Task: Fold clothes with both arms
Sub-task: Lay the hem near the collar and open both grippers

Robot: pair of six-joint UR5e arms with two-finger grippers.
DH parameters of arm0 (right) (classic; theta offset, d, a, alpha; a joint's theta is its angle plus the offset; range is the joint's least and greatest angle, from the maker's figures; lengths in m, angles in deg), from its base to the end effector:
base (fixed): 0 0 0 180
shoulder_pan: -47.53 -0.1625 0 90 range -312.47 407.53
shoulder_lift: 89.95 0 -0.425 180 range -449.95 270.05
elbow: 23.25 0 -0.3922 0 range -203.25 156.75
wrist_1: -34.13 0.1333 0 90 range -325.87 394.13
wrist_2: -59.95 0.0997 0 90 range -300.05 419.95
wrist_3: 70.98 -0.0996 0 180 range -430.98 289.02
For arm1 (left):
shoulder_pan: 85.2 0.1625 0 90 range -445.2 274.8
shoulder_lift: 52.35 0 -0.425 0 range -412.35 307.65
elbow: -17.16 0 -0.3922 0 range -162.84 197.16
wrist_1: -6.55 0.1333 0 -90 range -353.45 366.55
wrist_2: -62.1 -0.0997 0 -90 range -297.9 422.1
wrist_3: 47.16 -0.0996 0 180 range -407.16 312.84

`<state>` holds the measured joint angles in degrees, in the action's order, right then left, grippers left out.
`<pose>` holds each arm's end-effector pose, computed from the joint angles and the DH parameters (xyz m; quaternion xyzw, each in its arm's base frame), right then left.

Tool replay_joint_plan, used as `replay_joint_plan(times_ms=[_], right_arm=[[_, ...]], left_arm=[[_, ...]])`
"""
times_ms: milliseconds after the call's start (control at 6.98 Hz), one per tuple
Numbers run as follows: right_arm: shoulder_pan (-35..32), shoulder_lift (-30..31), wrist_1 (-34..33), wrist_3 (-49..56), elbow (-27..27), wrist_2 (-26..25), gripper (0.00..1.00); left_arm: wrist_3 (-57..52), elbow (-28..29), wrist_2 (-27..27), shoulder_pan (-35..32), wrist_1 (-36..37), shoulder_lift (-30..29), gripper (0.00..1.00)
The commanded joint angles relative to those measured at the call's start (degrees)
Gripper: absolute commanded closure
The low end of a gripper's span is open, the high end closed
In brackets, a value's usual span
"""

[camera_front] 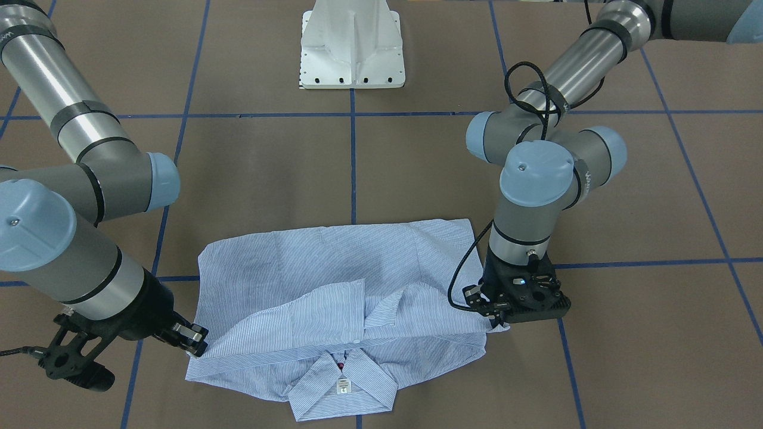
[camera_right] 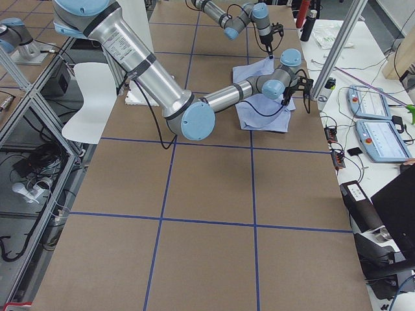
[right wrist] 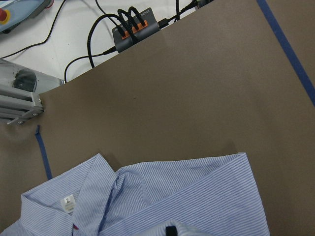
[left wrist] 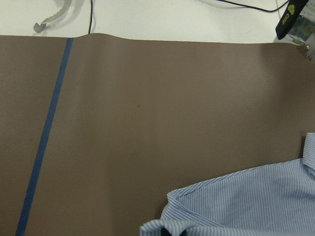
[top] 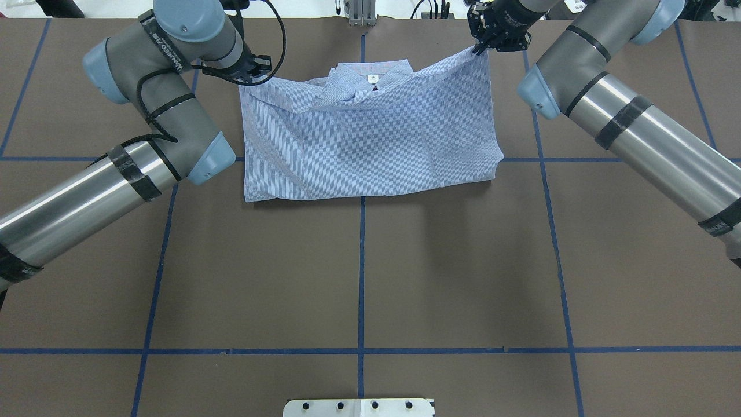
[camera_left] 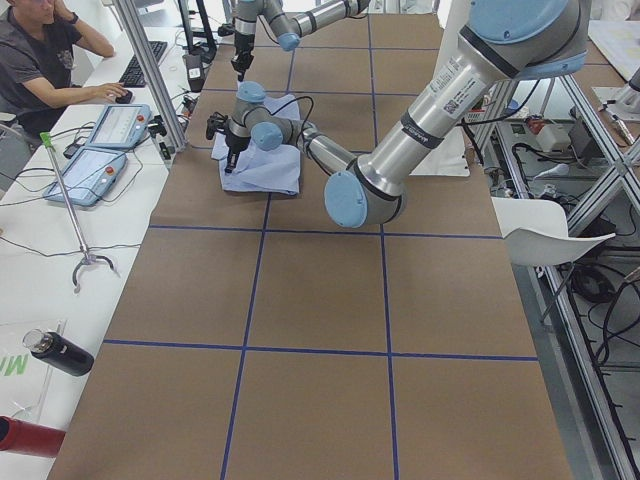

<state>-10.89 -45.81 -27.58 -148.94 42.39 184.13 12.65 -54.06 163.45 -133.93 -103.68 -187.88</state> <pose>-0.3516 -0.7196 0.2918 0.0144 -0.4824 0.2277 0.8457 0.4376 -0.6710 0.2774 0.1821 0.3639 -0.1081 0.9071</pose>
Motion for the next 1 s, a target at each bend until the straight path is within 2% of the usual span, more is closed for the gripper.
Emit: replay_joint_plan(times_ms=[0,573,716,860], right_arm=[[0.2,0.8,0.2,0.0,-0.1,-0.1,1.0],[1.3,3.8,4.4,-0.1,0.4,-0.1,1.0],[1.4,4.3,4.8,0.0,0.4,0.0,0.64],[1.8,4.2,4.8,0.6,0.6,-0.1,0.01]], left_arm=[[0.6,0.6,0.0,1.6,-0.8,-0.2,1.0],[0.4,0.6,-0.1,3.3,-0.6,0.9,1.0],[0.2,0.6,-0.2,3.2,-0.6,1.1,0.99],[0.0,0.6,-0.2,2.7,-0.6,1.1,0.35]])
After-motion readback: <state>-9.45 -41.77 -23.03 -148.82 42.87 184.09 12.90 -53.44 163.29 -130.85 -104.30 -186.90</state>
